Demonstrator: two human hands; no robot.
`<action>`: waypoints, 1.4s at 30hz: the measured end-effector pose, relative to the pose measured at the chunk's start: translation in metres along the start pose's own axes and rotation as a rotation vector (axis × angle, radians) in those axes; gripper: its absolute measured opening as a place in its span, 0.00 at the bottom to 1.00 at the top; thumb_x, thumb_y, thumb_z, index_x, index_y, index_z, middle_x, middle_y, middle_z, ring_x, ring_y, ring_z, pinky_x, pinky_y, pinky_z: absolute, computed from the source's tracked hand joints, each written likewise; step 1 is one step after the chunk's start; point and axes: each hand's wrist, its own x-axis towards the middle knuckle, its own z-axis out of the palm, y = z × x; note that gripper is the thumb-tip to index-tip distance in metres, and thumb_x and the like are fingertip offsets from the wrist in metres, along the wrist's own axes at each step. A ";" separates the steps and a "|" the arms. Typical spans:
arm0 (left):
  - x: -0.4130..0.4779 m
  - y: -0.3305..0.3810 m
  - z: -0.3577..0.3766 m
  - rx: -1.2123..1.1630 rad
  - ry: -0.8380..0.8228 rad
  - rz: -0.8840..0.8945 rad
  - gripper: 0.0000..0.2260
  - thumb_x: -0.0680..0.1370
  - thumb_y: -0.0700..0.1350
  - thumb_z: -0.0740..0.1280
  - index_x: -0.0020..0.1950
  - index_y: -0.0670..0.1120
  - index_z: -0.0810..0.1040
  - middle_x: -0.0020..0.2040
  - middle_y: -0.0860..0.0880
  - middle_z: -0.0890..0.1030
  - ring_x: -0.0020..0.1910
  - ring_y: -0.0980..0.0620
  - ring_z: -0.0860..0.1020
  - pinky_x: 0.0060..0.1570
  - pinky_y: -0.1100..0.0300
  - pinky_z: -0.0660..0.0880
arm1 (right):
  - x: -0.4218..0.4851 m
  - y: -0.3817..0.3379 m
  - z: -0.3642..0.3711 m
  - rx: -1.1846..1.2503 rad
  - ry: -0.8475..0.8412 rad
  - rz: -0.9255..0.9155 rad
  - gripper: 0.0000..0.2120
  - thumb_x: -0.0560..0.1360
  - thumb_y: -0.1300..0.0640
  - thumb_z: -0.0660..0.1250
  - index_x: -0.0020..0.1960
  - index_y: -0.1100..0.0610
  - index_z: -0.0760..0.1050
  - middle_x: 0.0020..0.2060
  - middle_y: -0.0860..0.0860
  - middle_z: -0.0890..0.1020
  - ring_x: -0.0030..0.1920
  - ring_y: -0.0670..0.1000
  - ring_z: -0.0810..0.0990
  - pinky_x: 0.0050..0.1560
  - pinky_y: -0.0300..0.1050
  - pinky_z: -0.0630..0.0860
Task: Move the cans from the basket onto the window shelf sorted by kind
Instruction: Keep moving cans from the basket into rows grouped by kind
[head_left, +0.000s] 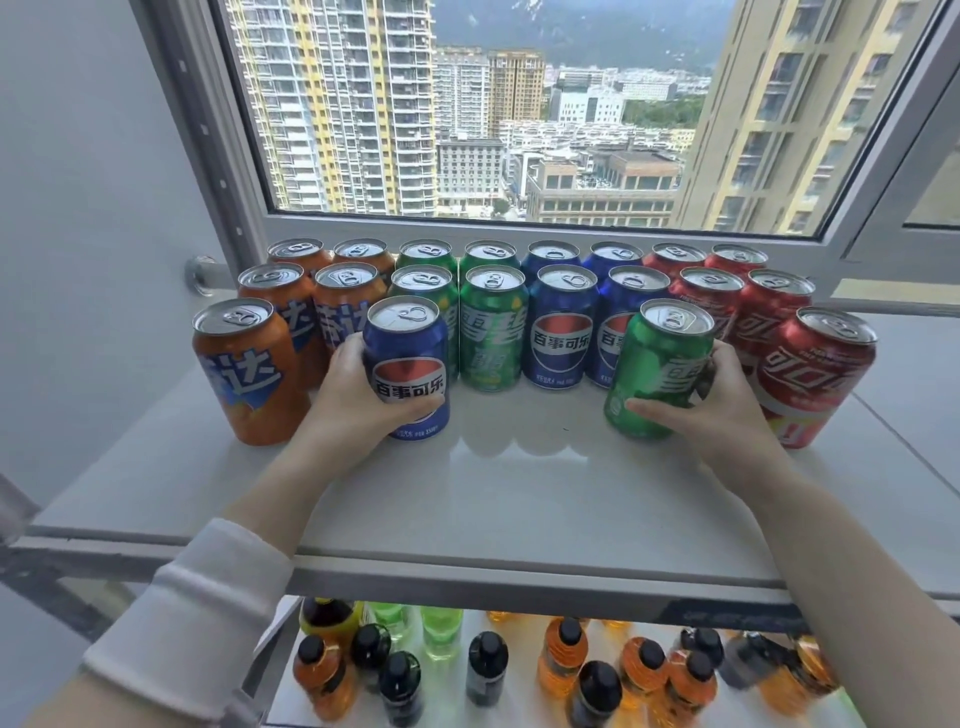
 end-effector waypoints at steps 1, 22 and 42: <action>-0.001 0.001 0.000 0.001 -0.003 -0.002 0.29 0.63 0.42 0.78 0.58 0.52 0.69 0.61 0.49 0.74 0.58 0.52 0.74 0.53 0.60 0.72 | 0.000 0.000 0.000 -0.001 -0.005 -0.002 0.37 0.60 0.65 0.78 0.65 0.55 0.64 0.57 0.51 0.76 0.59 0.49 0.75 0.55 0.42 0.73; -0.006 0.038 -0.004 -0.018 0.075 0.104 0.28 0.68 0.42 0.74 0.65 0.47 0.68 0.58 0.50 0.75 0.51 0.60 0.75 0.46 0.68 0.73 | 0.000 -0.050 -0.020 -0.174 -0.020 -0.034 0.29 0.63 0.57 0.76 0.61 0.54 0.70 0.49 0.47 0.78 0.51 0.47 0.78 0.55 0.54 0.77; -0.044 0.050 0.001 0.306 0.254 0.345 0.28 0.71 0.47 0.72 0.68 0.43 0.66 0.66 0.44 0.68 0.67 0.48 0.66 0.65 0.61 0.64 | -0.035 -0.055 -0.010 -0.460 0.200 -0.182 0.36 0.67 0.51 0.75 0.70 0.57 0.64 0.65 0.55 0.71 0.63 0.53 0.72 0.64 0.54 0.71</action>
